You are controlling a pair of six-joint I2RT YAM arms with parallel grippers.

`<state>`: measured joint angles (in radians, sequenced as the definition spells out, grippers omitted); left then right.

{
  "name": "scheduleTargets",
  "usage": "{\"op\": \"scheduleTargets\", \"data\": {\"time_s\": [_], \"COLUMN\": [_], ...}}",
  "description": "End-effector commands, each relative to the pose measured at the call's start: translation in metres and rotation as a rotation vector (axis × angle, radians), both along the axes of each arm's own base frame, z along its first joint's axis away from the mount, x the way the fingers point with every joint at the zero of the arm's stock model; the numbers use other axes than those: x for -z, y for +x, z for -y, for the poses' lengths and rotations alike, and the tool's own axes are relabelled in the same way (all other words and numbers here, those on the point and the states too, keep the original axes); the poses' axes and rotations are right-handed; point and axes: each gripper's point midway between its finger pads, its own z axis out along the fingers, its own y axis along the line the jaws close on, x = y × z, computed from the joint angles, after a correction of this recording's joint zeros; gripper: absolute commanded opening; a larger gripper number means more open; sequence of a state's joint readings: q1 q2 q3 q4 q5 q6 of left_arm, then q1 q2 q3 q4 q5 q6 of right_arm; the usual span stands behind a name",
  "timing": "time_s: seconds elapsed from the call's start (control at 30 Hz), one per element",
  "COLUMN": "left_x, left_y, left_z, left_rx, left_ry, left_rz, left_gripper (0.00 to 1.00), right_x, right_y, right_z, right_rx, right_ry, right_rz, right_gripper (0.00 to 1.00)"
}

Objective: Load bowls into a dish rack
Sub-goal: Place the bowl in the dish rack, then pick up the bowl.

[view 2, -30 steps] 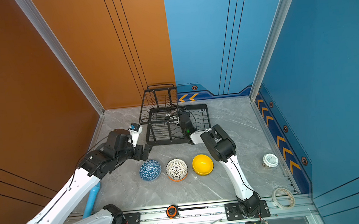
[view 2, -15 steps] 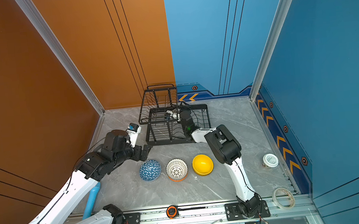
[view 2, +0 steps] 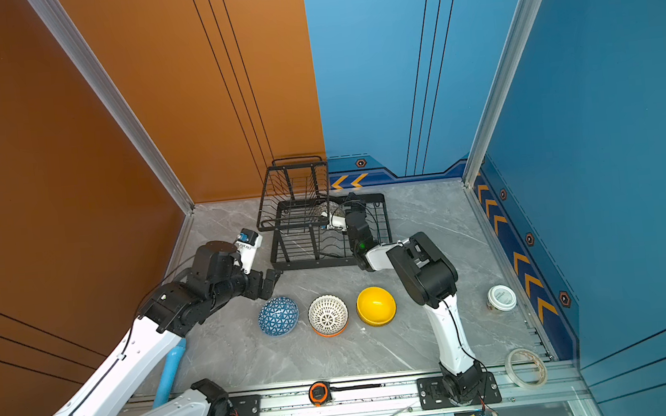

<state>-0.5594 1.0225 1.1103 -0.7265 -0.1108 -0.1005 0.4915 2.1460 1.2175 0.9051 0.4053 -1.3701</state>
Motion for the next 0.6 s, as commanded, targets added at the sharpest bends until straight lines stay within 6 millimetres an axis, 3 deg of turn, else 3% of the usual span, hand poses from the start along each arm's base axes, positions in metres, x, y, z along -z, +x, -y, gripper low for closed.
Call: {"op": "scheduleTargets", "data": {"time_s": [0.0,0.3,0.57], "left_x": [-0.013,-0.017,-0.018], "left_y": [-0.003,0.001,-0.003], "left_z": [0.002,0.004,0.001], "left_rx": [0.027,0.03,0.022], "left_ry": [-0.01,-0.02,-0.02], "left_rz": [0.029,0.024,0.027], "left_gripper": [0.98,0.98,0.98], "right_x": [-0.047,-0.065,-0.06], "right_y": [-0.009,-0.029,-0.06], "right_z": [0.018,0.063,0.088], "right_rx": [0.048,0.191,0.266], "right_ry": [0.04,0.187,0.3], "right_rz": [0.098,0.131,0.09], "right_gripper": [0.96,1.0,1.0]}}
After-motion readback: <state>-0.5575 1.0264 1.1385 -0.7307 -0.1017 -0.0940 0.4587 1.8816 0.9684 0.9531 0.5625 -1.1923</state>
